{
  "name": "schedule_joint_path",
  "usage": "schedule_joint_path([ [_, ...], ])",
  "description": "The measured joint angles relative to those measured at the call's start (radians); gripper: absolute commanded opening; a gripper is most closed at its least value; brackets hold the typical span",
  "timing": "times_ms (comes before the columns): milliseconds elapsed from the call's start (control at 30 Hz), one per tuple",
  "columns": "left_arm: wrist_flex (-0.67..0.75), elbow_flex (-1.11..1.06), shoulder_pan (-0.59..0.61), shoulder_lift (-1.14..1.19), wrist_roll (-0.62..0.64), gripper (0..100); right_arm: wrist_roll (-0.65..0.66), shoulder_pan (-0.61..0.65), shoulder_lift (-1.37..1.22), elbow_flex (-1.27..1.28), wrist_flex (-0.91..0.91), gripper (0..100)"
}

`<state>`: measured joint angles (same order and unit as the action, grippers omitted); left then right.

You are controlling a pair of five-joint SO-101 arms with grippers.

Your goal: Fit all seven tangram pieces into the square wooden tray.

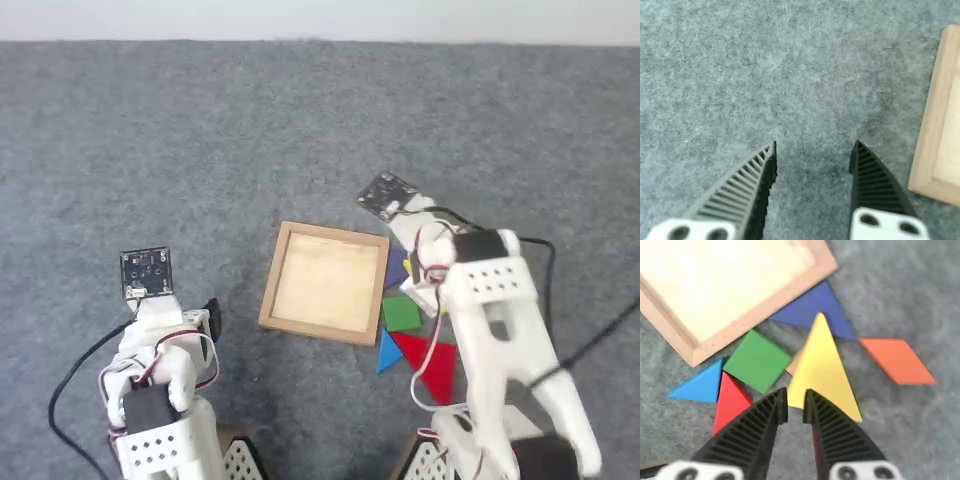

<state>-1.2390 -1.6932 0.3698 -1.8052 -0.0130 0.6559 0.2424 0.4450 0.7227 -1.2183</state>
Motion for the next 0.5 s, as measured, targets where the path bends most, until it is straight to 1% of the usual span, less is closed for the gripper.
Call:
schedule_joint_path([
  [167,0.0,0.0,0.0,0.0,0.0,23,0.02,0.014,-0.112,-0.005,0.08,29.6],
  [267,0.0,0.0,0.0,0.0,0.0,23,0.034,0.014,-0.169,-0.005,0.115,36.0],
  [500,0.0,0.0,0.0,0.0,0.0,23,0.055,0.003,-0.259,-0.005,0.152,37.3],
])
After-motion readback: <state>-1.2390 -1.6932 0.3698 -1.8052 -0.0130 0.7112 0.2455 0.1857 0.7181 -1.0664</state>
